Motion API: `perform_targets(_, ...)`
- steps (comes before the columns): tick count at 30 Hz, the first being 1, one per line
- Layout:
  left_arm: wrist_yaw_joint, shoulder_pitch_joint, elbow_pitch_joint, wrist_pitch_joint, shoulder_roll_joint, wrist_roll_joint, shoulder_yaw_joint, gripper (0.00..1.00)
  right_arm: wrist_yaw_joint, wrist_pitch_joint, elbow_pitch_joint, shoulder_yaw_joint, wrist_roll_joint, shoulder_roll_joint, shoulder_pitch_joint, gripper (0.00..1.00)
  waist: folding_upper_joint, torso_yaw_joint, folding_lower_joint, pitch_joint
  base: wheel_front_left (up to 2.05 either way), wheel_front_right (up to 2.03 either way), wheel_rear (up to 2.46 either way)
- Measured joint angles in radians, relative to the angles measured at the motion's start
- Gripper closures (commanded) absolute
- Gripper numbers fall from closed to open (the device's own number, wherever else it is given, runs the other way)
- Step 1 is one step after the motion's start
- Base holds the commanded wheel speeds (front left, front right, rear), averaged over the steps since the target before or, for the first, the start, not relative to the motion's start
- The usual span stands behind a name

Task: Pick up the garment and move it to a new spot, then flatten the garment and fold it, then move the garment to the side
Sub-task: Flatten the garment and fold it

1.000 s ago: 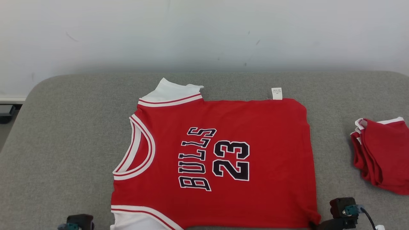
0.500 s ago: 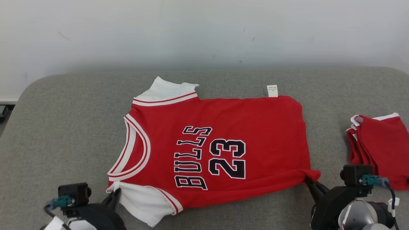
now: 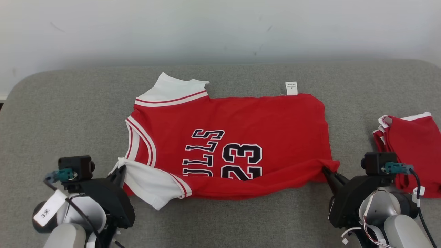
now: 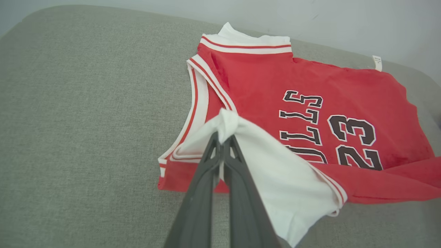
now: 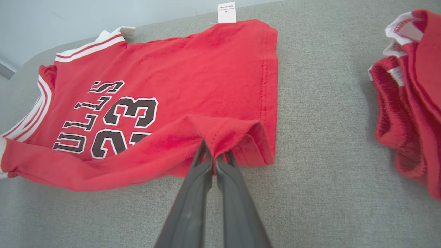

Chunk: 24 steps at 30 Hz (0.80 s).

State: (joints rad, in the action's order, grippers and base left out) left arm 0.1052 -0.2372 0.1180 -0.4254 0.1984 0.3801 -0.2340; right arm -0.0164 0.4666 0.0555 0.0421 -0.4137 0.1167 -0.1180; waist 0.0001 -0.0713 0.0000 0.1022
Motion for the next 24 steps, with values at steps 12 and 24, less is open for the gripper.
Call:
perform_targets(12, 0.000, -0.080, 0.065, -0.004, -0.011, -0.005, -0.003, 1.00, 0.000, 0.019, 0.059, 0.003, 0.000, 0.002, -0.040, 1.00, 0.0000, -0.014, 0.0000, 0.017, 0.00, 0.00, 0.00)
perform_targets(24, -0.018, -0.152, 0.122, 0.005, -0.018, -0.012, -0.024, 1.00, 0.002, 0.027, 0.144, 0.006, -0.044, -0.024, -0.151, 1.00, 0.0000, -0.016, 0.0000, 0.030, 0.00, 0.00, 0.00)
